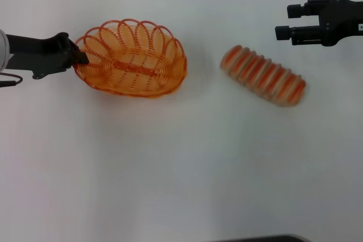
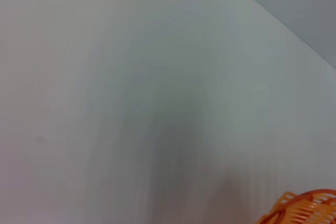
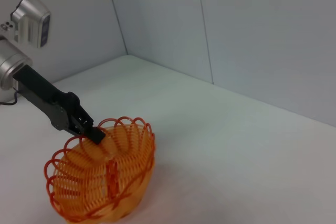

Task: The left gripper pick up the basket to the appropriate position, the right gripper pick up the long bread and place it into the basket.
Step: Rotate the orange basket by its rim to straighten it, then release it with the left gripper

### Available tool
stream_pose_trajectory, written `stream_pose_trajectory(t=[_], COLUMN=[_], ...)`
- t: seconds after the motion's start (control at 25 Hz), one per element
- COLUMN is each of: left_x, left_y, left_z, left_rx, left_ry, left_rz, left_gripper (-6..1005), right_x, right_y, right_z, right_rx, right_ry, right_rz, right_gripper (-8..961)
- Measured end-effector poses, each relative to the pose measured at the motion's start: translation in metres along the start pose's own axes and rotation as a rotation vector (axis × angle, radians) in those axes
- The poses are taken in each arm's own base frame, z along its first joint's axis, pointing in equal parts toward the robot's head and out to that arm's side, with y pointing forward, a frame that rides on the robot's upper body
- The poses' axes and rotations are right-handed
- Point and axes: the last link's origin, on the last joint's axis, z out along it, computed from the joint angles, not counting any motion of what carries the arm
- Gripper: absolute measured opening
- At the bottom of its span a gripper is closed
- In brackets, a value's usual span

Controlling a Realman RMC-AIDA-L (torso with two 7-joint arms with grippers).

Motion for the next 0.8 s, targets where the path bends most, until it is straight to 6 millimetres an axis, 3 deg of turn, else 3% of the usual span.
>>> stream_pose_trajectory(t=[0.8], left_x=[0.0017], left_y=[-0.0047], left_z=[0.0010], left_rx=[-0.016], left_ry=[0.043], left_rz=[-0.038], left_gripper=[72], right_x=[-0.0025], right_y=[-0.0004], right_z=[0.0016], right_rx=[-0.001], right_ry=[0.001], right_rz=[-0.008], right_gripper=[722])
